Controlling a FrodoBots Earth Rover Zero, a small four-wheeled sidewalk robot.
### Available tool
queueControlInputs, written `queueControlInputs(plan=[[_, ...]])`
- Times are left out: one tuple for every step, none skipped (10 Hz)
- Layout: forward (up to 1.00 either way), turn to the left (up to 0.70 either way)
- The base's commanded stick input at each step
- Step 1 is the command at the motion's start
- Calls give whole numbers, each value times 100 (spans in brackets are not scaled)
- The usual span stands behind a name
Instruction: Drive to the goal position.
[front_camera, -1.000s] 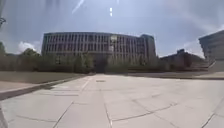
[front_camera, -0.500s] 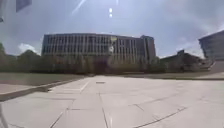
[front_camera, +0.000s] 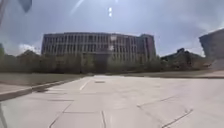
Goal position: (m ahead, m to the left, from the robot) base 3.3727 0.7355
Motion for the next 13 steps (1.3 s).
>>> queueControlInputs(plan=[[50, 1], [50, 1], [50, 1], [50, 1], [50, 2], [50, 5], [50, 7], [50, 25], [50, 50], [50, 40], [50, 29], [50, 18], [50, 7]])
